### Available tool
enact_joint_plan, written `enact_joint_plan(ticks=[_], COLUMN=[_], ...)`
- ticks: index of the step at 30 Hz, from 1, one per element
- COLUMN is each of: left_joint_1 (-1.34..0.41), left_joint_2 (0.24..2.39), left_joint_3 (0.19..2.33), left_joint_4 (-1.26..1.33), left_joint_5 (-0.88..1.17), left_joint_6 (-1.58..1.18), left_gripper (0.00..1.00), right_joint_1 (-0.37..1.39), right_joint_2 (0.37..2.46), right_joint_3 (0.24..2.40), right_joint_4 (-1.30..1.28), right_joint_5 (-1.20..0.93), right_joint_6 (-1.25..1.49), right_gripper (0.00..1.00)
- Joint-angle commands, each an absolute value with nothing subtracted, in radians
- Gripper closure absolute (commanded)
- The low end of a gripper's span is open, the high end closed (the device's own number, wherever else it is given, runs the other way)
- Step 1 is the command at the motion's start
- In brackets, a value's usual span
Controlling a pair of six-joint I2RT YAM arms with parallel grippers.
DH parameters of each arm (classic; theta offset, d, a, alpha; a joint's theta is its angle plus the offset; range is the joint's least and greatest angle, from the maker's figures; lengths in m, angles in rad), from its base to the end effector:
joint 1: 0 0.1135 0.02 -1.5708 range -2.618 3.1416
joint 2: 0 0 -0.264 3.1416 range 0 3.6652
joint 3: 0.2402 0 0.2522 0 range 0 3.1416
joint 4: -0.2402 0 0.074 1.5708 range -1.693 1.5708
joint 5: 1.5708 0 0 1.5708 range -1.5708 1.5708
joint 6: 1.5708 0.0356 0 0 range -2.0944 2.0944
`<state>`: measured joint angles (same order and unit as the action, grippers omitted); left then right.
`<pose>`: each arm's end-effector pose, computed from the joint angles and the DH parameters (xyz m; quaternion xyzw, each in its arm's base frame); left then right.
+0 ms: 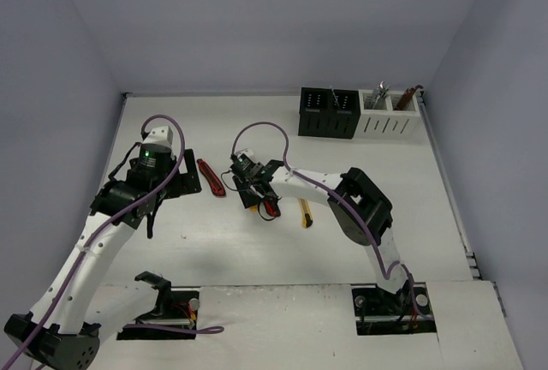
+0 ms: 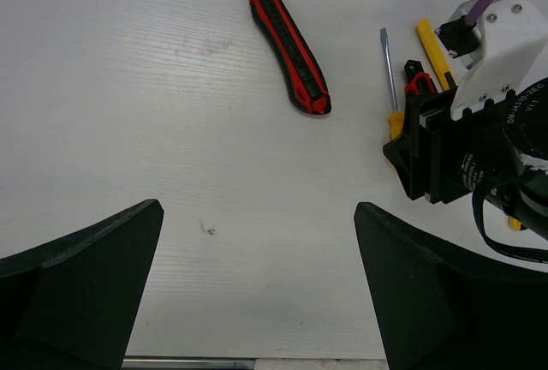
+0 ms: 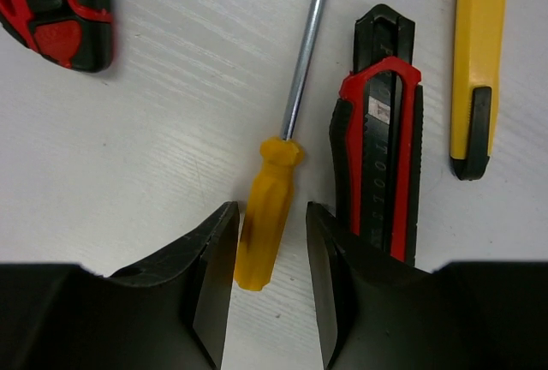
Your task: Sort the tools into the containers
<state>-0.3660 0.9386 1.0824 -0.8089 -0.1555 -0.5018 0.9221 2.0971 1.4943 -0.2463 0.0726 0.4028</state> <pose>0.1735 -0.0606 0.3536 -0.0947 0.8921 -0.1200 0.4251 0.2804 0.3656 0.1701 -0.2277 0.9069 0.1902 0.2991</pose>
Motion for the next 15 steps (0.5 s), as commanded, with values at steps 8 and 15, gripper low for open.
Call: enact_joint_plan(ticks=[8, 15], left_joint_1=[-0.36, -0.361], left_joint_2=[0.934, 0.93], left_joint_3=[1.086, 1.074], left_joint_4=[-0.79, -0.792], left_joint_5=[-0.173, -0.178], left_joint_6=[-0.494, -0.495], left_gripper=[0.06, 0.06], right_joint_1=[0.913, 0.911], right_joint_2=[2.181, 2.134], right_joint_3=[1.595, 1.666], right_joint_4=[-0.291, -0.307], right_joint_5=[0.137, 0.161], right_joint_6=[0.42, 0.367], right_gripper=[0.68, 1.0])
